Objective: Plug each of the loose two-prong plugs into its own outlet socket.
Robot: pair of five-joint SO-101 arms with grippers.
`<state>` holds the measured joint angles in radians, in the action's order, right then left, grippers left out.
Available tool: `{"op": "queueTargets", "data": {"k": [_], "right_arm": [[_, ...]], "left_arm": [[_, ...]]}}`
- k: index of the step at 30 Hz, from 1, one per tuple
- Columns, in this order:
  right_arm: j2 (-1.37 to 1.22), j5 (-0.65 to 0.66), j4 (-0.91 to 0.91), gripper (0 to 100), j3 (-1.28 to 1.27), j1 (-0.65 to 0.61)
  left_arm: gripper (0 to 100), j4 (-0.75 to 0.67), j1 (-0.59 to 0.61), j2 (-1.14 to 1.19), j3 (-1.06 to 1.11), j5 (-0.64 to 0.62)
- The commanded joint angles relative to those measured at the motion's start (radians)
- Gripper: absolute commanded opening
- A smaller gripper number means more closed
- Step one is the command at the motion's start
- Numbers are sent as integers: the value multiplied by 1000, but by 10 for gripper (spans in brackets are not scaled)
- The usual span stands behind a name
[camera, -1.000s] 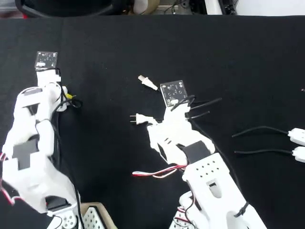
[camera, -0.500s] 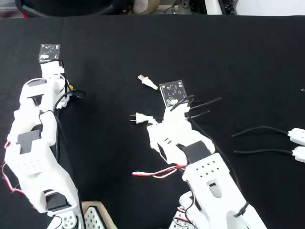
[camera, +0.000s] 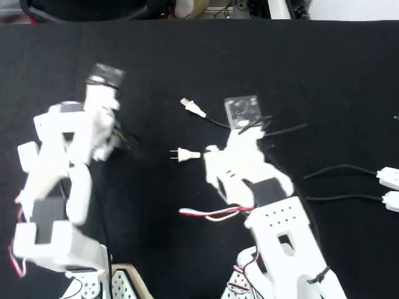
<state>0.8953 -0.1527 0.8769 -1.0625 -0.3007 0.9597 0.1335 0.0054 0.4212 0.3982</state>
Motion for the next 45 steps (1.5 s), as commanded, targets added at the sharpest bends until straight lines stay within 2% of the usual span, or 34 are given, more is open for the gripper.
{"op": "queueTargets", "data": {"k": [1, 6, 9, 12, 17, 21, 26, 29, 33, 36, 40, 45], "right_arm": [[4, 41, 129, 11, 128, 123], [4, 175, 210, 11, 193, 296], [4, 203, 209, 11, 193, 353], [-2, 206, 207, 11, 182, 353], [-4, 206, 176, 11, 170, 356], [-4, 206, 175, 11, 168, 359], [-4, 206, 178, 11, 168, 359], [-4, 206, 180, 11, 168, 359], [-4, 206, 180, 11, 168, 354], [-4, 206, 180, 11, 168, 353], [-4, 203, 181, 11, 168, 351], [-4, 204, 173, 11, 156, 351]], "left_arm": [[30, 11, -236, -307, 239, 32], [30, -2, -550, -543, 476, 44], [33, -114, -670, -618, 607, 41], [43, -229, -671, -666, 714, 48], [206, -238, -639, -755, 754, 69], [197, -227, -639, -870, 799, 68], [198, -64, -648, -1117, 814, 66], [200, -25, -648, -1278, 865, 66], [261, -20, -648, -1425, 952, 29], [298, -58, -647, -1452, 992, -49], [299, -98, -647, -1452, 1015, -54], [295, -11, -648, -1461, 972, -26]]}}
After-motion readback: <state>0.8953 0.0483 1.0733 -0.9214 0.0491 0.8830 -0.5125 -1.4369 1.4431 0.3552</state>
